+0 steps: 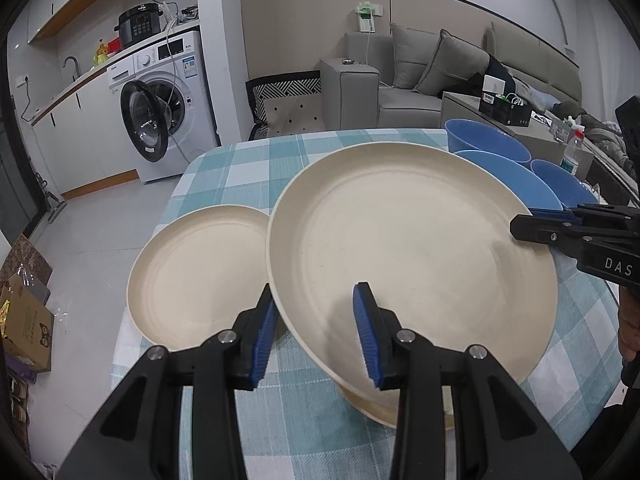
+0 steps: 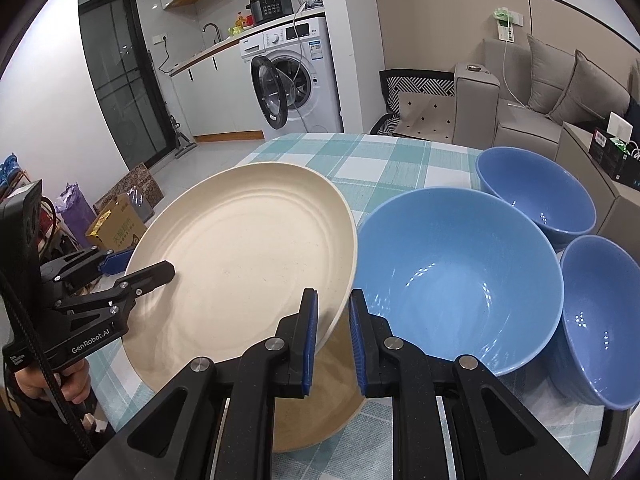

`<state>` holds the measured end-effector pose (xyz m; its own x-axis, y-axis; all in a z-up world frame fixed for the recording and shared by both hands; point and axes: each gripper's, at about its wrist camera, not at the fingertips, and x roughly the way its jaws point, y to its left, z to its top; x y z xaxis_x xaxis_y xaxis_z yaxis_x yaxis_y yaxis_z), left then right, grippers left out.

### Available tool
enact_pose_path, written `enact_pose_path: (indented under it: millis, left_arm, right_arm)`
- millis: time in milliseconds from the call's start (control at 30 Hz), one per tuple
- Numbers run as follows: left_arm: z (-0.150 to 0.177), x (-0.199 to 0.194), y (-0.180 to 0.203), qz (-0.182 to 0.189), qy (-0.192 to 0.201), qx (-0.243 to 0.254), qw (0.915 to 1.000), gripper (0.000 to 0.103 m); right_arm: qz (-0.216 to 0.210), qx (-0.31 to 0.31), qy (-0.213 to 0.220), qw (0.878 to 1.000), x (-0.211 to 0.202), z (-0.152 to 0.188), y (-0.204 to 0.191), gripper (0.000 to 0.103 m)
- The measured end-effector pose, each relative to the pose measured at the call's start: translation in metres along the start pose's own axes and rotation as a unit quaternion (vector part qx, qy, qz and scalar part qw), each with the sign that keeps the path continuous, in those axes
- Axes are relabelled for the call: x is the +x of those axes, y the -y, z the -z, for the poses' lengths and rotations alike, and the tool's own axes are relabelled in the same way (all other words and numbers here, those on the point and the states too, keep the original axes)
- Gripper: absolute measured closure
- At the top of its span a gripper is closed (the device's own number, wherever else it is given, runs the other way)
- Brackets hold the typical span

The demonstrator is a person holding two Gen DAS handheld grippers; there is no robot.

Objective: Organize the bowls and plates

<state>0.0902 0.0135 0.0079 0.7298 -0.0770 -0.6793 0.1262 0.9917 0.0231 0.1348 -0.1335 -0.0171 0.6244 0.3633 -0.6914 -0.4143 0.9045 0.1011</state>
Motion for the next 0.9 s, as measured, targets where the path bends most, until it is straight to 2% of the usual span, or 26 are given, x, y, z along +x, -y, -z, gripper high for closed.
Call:
enact_pose_path:
  millis: [900]
  left_arm:
    - [0.014, 0.014, 0.000, -0.013, -0.026, 0.008, 0.9995, 0.067]
  right_arm:
    - [-0.010, -0.014, -0.027, 0.999, 0.021, 0.020, -0.001, 0.086]
